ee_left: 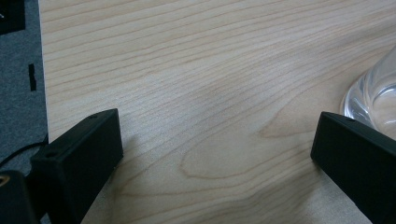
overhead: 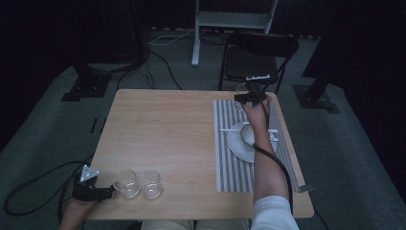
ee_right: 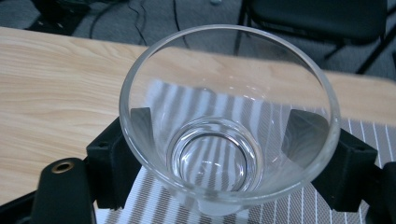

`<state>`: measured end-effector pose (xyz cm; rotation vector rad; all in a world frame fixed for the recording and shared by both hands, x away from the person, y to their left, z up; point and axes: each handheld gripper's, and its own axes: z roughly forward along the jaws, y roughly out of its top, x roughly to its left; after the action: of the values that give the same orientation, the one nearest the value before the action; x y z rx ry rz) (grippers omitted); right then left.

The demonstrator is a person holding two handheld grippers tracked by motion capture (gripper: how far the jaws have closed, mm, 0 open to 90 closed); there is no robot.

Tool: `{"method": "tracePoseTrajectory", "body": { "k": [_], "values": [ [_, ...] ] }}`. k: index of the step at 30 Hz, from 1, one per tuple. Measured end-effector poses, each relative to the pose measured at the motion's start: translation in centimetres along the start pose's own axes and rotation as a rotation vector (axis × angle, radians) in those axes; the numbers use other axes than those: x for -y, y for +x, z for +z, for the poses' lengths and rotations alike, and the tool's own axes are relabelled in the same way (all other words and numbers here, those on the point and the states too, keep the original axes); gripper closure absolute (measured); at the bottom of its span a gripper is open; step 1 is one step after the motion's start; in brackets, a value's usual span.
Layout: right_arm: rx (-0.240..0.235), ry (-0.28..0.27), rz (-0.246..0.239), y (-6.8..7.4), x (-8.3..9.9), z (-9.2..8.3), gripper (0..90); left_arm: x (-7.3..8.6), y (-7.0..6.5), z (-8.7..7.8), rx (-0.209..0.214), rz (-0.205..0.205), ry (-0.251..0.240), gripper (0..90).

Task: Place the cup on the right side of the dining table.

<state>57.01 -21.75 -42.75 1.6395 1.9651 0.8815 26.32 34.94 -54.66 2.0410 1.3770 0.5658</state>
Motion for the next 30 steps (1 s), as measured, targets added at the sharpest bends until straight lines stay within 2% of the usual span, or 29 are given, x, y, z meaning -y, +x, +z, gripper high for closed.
{"method": "tracePoseTrajectory", "body": {
  "k": [1,5,7,12,17,19,30],
  "values": [
    [0.008,0.02,0.027,-0.6,0.4,0.8,20.3,0.0,0.0,0.0,0.0,0.0,0.0,2.5],
    [0.027,0.04,0.029,-0.9,1.0,1.8,20.3,0.0,0.0,0.0,0.0,0.0,0.0,2.5],
    [0.063,0.075,0.029,-1.0,1.4,2.6,20.3,0.0,0.0,0.0,0.0,-0.001,0.0,2.5],
    [0.065,0.113,0.059,-1.3,1.8,3.6,20.3,0.0,0.0,0.0,0.0,-0.001,0.0,2.5],
    [0.076,0.156,0.052,-1.1,2.0,4.3,20.2,0.0,0.0,0.0,0.0,0.0,0.0,2.5],
    [0.083,0.199,0.057,-1.1,2.4,4.9,19.9,0.0,0.0,0.0,0.001,0.001,0.0,2.5],
    [0.082,0.18,0.067,-1.0,2.6,4.4,19.4,0.0,0.0,0.0,0.002,0.001,0.0,2.5]
  ]
}}
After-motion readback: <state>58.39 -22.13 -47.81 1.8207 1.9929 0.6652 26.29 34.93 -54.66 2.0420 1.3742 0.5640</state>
